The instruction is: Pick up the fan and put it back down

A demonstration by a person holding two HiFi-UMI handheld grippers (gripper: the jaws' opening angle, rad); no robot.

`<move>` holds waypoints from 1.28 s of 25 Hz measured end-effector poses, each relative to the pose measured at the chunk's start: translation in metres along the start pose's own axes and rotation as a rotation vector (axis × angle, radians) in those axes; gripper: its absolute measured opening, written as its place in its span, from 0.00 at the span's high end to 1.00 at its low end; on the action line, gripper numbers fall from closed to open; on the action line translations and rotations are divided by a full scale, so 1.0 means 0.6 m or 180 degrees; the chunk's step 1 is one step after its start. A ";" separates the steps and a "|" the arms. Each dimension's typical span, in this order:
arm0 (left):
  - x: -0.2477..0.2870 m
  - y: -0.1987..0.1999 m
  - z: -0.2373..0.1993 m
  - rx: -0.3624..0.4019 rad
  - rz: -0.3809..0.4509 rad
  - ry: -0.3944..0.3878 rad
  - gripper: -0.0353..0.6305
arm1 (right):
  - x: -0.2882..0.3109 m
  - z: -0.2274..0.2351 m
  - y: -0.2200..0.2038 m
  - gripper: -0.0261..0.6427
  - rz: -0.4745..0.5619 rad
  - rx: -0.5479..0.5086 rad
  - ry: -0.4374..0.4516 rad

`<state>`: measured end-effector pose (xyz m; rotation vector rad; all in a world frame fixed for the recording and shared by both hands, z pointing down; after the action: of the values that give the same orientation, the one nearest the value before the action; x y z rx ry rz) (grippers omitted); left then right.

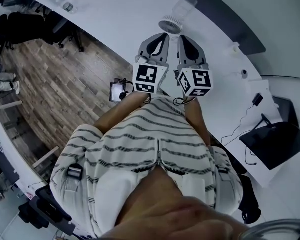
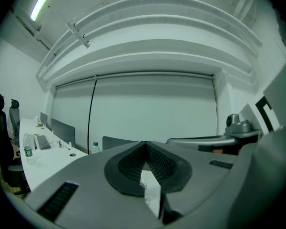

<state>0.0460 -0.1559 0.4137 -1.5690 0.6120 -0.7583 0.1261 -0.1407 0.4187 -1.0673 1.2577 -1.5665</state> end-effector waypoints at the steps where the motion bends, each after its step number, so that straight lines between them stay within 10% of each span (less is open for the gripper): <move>1: 0.003 0.000 -0.003 0.0003 -0.0006 -0.0009 0.94 | 0.003 0.003 0.000 0.94 -0.0003 0.0007 -0.0018; 32: 0.036 -0.014 -0.097 0.0005 -0.0110 -0.0319 0.94 | 0.135 0.081 -0.101 0.94 -0.1116 -0.0762 0.0093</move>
<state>0.0150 -0.2085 0.4284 -1.6096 0.5118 -0.7011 0.1435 -0.2222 0.4937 -1.4866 1.3567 -1.7220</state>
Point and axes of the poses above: the fingertips, and each gripper's own axes: x forward along the fingers, z to its right, y out of its top, the point moved 3 cm from there along -x, backward along the fingers, and after that the axes turned 2 degrees about -z, right-handed, at the moved point
